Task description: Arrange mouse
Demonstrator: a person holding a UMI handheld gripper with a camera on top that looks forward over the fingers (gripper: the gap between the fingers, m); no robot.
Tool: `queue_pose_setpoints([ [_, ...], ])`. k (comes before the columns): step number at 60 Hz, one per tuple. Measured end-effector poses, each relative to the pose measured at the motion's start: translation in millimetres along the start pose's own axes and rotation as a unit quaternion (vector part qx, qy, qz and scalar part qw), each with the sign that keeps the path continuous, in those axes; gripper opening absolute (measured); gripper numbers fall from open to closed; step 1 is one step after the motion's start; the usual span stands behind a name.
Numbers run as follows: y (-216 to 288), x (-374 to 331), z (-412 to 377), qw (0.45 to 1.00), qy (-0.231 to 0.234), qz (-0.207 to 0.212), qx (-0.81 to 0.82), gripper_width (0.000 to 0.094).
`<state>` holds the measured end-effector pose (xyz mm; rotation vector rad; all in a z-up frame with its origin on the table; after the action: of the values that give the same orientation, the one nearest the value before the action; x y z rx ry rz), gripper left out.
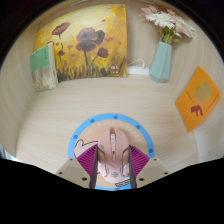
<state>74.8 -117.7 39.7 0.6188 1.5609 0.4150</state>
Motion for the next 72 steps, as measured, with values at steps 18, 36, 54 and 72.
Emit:
queue_pose_setpoints([
  [18,24,-48,-13,1.000,-0.003,-0.007,-0.011,0.0681],
  [36,93,-191,-42,0.993,-0.012,0.117,-0.008,0.0683],
  [54,73,-258,-61,0.988,-0.003,0.154,0.003,0.0681],
  [72,40,-289,-60,0.989,-0.010,0.149,-0.006,0.0683],
])
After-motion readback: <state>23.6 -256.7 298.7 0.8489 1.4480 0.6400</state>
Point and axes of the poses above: the point between the fingertips, and its own axes, seen from behind it with the camera up: z to the right, y up, x forward, the way the camera looks, the point moved 7 cm from there along -x, backward, against the way the camera looks, and after that the axes turned 8 degrees about x, right-handed, at the moved point
